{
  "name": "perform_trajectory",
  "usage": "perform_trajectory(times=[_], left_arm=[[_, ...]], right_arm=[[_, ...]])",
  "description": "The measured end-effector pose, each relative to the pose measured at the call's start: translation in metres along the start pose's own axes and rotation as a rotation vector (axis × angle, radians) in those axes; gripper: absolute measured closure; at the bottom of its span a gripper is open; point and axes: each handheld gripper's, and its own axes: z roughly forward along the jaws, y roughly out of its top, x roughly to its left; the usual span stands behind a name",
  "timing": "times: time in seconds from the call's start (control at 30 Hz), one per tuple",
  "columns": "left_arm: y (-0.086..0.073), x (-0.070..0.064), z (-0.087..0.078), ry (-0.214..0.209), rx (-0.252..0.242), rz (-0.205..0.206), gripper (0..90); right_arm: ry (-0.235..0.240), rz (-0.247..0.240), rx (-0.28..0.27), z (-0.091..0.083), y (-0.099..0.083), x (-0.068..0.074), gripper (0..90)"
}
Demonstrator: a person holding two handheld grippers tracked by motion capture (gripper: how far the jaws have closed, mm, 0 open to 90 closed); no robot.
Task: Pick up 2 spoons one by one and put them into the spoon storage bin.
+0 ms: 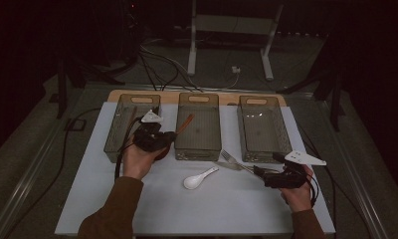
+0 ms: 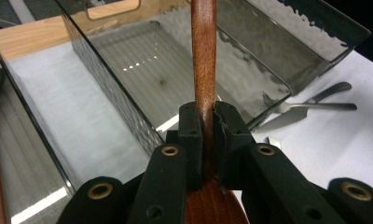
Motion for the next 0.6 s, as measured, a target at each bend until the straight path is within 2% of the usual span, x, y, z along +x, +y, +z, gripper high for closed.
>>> perform_trajectory(times=[0.6], left_arm=[[0.023, 0.006, 0.020, 0.022, -0.003, -0.015, 83.6]], right_arm=[[0.004, 0.005, -0.005, 0.002, 0.000, 0.002, 1.8]])
